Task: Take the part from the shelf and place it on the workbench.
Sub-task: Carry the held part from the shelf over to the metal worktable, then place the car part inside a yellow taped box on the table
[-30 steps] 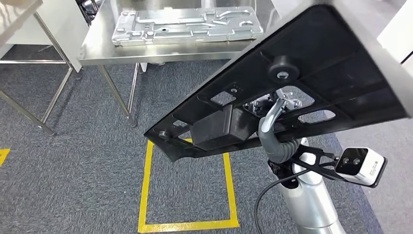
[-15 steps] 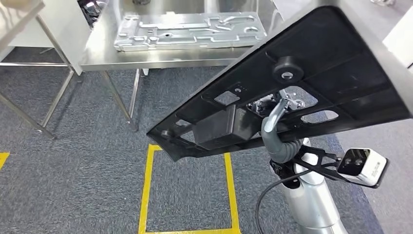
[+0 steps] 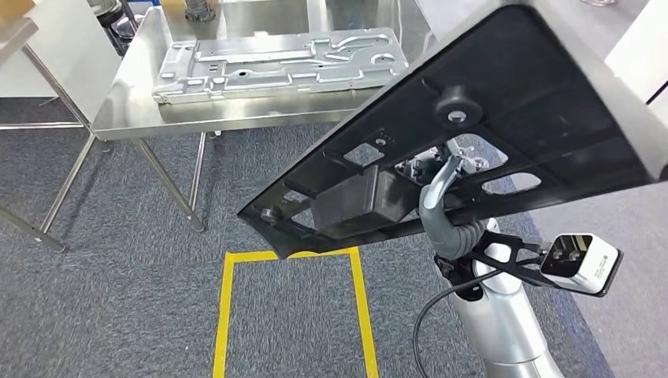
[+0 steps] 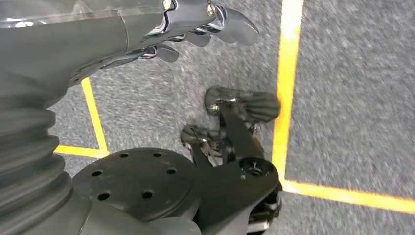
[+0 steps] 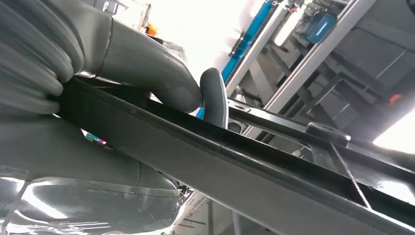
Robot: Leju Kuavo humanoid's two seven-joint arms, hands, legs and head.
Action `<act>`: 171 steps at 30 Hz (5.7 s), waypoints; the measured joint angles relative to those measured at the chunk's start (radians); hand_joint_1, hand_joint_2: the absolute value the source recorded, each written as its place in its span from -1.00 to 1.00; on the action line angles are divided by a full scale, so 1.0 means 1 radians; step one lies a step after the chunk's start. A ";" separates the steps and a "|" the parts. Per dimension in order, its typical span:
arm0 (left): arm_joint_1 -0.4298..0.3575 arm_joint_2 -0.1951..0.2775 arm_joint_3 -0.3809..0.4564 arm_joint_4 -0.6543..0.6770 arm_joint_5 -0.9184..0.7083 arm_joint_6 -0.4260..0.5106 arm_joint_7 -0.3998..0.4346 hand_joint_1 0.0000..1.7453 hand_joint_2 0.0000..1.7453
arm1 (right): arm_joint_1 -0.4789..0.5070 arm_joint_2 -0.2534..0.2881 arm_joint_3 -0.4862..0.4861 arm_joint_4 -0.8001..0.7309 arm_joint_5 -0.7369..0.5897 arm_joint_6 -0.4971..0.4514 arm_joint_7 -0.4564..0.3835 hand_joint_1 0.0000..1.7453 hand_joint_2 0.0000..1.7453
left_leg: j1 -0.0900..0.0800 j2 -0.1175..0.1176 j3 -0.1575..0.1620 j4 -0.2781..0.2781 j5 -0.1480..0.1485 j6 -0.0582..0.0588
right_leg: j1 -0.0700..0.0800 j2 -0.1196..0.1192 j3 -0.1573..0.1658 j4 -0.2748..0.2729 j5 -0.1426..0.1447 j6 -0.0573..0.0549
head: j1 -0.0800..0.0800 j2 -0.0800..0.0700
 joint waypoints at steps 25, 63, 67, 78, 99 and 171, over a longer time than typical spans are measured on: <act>-0.005 0.000 0.010 0.000 -0.006 0.001 -0.006 -1.00 1.00 | -0.018 -0.020 0.005 0.034 0.002 -0.039 0.035 1.00 1.00 | 0.024 -0.013 0.016 0.246 -0.259 -0.039 | -0.022 -0.008 -0.092 0.010 0.082 0.002 | 0.005 0.000; 0.005 -0.004 0.047 0.001 0.001 0.014 -0.013 -1.00 1.00 | -0.008 -0.017 -0.006 -0.047 0.018 -0.083 0.023 1.00 1.00 | 0.003 -0.006 0.010 -0.014 0.011 0.002 | -0.010 -0.011 0.017 0.000 -0.007 0.027 | -0.012 0.000; 0.003 -0.003 0.049 0.001 0.002 0.014 -0.013 -1.00 1.00 | -0.024 -0.015 -0.018 -0.060 0.017 -0.082 0.027 1.00 1.00 | 0.007 -0.009 0.050 -0.031 -0.003 0.023 | -0.014 -0.012 -0.053 0.137 -0.006 0.045 | -0.011 0.000; 0.003 -0.007 0.064 0.004 0.003 0.018 -0.021 -1.00 1.00 | -0.028 -0.014 -0.084 -0.101 0.130 -0.211 0.006 1.00 1.00 | 0.001 -0.022 0.169 -0.038 -0.105 0.004 | -0.001 -0.012 -0.189 0.018 0.157 0.015 | -0.012 0.000; -0.021 0.003 0.087 0.004 -0.067 0.017 -0.072 -1.00 1.00 | -0.552 -0.098 0.023 0.575 1.273 -0.484 0.382 1.00 1.00 | 0.011 -0.006 0.012 -0.035 0.031 0.018 | -0.020 -0.012 -0.152 0.190 -0.040 0.051 | -0.014 0.000; -0.003 -0.015 0.247 0.002 -0.138 0.040 -0.268 -1.00 -1.00 | 0.577 -0.042 -0.787 0.099 0.782 -1.007 -0.046 -1.00 -1.00 | 0.011 -0.009 0.024 -0.027 0.037 -0.014 | -0.014 -0.018 -0.006 -0.003 0.023 0.029 | -0.012 0.000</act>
